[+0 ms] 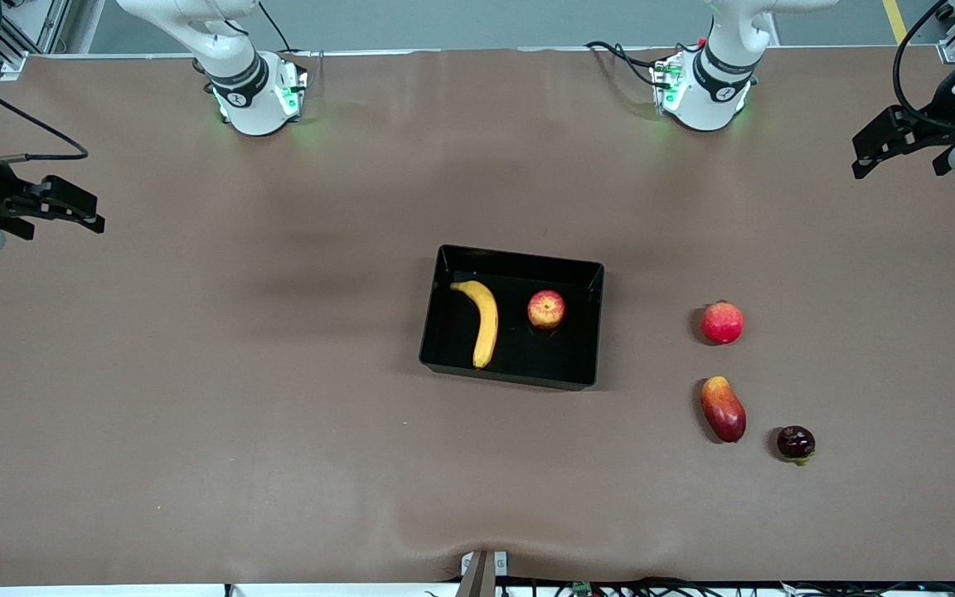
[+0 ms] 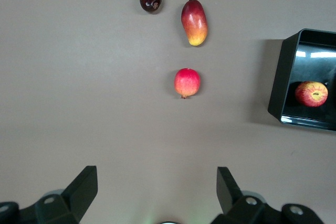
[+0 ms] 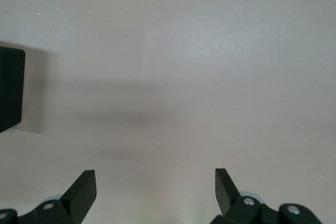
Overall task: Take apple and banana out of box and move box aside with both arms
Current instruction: 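Move the left gripper toward the black box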
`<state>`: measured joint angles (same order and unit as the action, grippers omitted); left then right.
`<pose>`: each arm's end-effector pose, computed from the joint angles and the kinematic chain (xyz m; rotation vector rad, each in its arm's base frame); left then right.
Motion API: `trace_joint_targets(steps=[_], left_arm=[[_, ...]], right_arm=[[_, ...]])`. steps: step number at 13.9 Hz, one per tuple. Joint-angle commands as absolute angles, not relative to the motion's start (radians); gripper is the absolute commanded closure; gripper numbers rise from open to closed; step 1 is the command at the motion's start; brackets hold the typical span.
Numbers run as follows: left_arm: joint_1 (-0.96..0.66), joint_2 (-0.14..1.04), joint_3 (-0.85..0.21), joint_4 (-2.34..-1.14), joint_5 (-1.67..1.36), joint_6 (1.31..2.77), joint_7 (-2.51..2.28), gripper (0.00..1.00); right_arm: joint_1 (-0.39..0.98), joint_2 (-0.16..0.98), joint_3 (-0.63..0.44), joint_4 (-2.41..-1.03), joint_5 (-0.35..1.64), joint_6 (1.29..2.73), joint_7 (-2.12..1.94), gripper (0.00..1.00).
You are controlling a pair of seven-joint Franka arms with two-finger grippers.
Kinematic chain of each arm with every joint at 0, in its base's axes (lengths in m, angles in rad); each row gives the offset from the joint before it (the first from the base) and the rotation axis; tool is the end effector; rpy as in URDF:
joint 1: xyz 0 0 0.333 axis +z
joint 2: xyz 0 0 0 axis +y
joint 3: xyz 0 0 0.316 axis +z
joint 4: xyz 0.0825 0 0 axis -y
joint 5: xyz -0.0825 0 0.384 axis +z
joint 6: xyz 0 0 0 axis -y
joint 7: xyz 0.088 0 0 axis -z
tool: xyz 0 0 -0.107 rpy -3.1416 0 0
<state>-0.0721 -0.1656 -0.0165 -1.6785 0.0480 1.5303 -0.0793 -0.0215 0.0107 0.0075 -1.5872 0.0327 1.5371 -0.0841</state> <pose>0.4962 -0.0395 0.6575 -3.0924 0.0104 -0.0333 0.5533 -0.0042 0.6081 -3.1026 -0.1090 0.0918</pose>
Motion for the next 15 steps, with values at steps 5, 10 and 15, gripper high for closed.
trace_joint_targets(steps=[5, 10, 15], left_arm=[[-0.09, -0.086, -0.029, -1.625, 0.029, 1.511, -0.084, 0.0], [-0.113, 0.003, -0.06, -1.582, 0.028, 1.52, -0.091, 0.0], [-0.129, 0.13, -0.21, -1.592, 0.031, 1.664, -0.425, 0.0]], right_arm=[[-0.021, 0.017, 0.008, -1.569, 0.029, 1.523, -0.092, 0.0], [-0.02, 0.017, 0.006, -1.569, 0.029, 1.523, -0.092, 0.0], [-0.02, 0.017, 0.006, -1.569, 0.029, 1.523, -0.092, 0.0]])
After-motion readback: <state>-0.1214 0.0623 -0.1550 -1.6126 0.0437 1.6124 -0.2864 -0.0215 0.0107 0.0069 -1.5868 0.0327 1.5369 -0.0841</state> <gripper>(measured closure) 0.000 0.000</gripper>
